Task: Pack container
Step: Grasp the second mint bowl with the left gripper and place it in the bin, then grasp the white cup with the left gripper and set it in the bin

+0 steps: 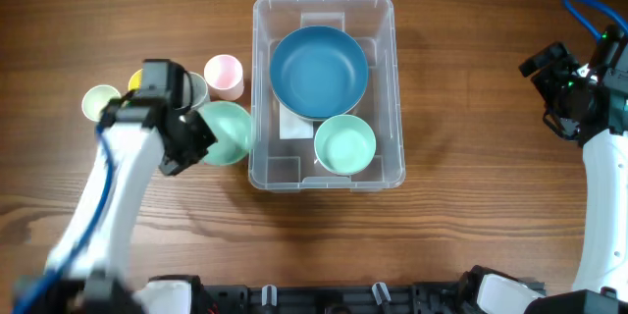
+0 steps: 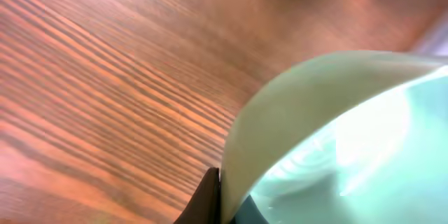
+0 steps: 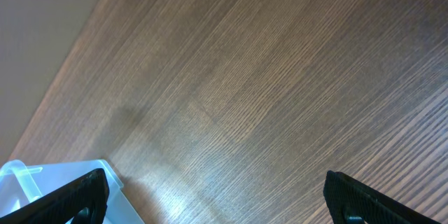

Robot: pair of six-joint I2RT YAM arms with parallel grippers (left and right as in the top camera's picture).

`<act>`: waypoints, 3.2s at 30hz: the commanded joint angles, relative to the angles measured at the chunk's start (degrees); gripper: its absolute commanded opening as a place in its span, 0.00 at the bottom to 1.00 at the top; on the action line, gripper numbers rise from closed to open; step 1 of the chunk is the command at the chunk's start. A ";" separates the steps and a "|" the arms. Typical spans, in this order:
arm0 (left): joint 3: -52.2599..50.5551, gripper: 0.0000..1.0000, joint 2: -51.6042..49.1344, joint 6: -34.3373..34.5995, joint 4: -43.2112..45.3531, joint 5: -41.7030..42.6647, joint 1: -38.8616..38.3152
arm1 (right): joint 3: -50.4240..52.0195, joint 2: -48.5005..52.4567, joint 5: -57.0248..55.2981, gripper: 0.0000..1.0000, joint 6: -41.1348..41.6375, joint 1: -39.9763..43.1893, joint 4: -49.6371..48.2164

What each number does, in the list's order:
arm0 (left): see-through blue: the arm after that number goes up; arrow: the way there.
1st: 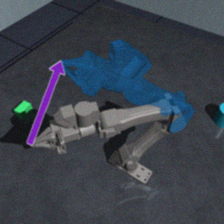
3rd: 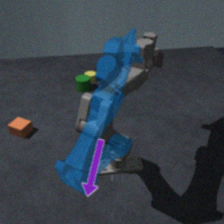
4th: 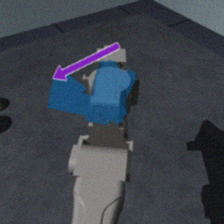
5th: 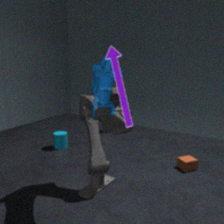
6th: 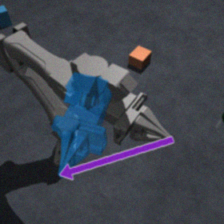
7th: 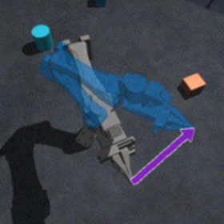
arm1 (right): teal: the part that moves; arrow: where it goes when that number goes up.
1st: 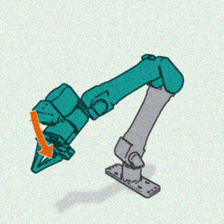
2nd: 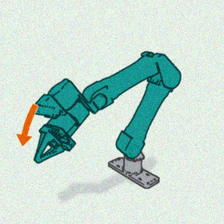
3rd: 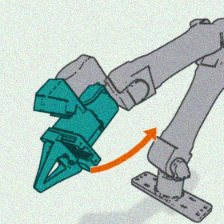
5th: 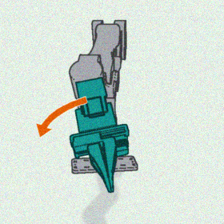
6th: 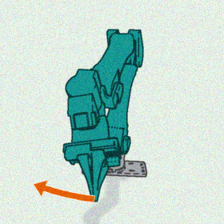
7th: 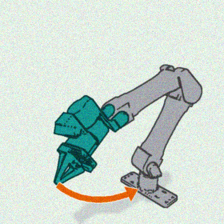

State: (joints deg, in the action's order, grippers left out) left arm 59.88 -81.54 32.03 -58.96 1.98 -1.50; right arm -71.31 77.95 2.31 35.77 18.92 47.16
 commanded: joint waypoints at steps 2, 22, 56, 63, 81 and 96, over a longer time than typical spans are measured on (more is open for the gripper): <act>1.07 0.04 13.97 -0.24 0.94 -5.77 -0.15 | -0.26 0.22 -0.59 1.00 0.44 -0.09 -0.15; 3.52 0.08 -4.22 -0.72 20.33 0.33 -33.22 | -0.26 0.22 -0.59 1.00 0.44 -0.09 -0.15; 17.22 0.56 -13.57 1.86 6.60 -6.78 29.73 | -0.26 0.22 -0.59 1.00 0.44 -0.09 -0.15; 17.22 0.41 -25.07 1.42 9.27 -5.86 29.97 | -0.26 0.22 -0.59 1.00 0.42 -0.09 -0.15; 17.51 0.04 6.99 -4.90 -4.72 5.79 17.42 | -0.26 0.22 -0.59 1.00 0.42 -0.09 -0.15; 17.20 0.04 -7.89 2.14 -4.98 -7.43 -25.77 | -0.26 0.22 -0.59 1.00 0.42 -0.09 -0.15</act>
State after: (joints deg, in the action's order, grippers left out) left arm 76.79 -85.23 30.15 -63.42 -1.93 -26.37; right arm -71.31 77.95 2.31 35.77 18.92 47.16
